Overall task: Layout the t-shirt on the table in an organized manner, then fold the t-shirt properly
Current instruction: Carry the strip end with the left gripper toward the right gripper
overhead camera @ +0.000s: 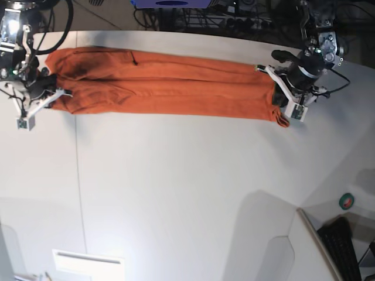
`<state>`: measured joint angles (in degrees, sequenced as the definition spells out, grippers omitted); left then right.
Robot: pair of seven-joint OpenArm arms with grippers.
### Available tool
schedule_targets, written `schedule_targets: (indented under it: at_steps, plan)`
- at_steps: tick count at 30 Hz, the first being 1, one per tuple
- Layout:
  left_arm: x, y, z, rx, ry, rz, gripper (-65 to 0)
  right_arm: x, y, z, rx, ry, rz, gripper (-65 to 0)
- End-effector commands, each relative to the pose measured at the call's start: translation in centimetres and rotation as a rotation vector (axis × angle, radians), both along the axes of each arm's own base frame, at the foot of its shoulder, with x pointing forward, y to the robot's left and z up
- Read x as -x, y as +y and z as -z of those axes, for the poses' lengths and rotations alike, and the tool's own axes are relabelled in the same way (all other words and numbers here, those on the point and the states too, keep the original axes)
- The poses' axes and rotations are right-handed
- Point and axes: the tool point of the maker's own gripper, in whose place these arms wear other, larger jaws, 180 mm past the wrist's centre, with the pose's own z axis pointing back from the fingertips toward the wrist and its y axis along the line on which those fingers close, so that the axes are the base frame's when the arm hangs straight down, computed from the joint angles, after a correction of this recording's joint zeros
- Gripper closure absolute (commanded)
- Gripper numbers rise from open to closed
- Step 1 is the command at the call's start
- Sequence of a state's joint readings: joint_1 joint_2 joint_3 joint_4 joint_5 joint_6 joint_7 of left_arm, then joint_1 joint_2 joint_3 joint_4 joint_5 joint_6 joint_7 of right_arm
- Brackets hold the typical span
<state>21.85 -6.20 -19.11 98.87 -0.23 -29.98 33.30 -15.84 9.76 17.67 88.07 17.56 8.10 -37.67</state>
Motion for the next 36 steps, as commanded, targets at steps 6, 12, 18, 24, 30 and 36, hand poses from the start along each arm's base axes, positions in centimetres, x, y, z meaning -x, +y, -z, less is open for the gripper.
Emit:
schedule_targets:
  at_steps: [6,12,18,24,30,36]
  plan:
    - [0.6,-7.4,-0.7,0.060,-0.022,0.183,0.0,-1.2,-0.6,-1.2,0.017,-0.047,-0.002,0.0]
    - [0.9,-12.0,-0.6,0.126,-0.024,0.222,0.0,-1.2,-0.7,-1.1,0.018,-0.045,0.000,0.0]
    - [1.3,-16.3,-0.9,0.194,-0.025,0.276,0.0,-1.2,-0.7,-1.1,0.018,-0.045,0.000,0.0]
    - [1.4,-17.7,-0.8,0.242,-0.016,0.255,0.0,-1.2,-0.7,-1.1,0.016,-0.045,0.000,0.0]
    - [1.6,-20.5,-0.9,0.281,-0.011,0.292,0.0,-1.2,-0.4,-1.0,0.012,-0.044,-0.005,0.0]
    - [1.7,-20.9,-0.2,0.280,0.005,0.271,0.0,-1.1,-0.6,-1.1,0.014,-0.044,0.001,0.0]
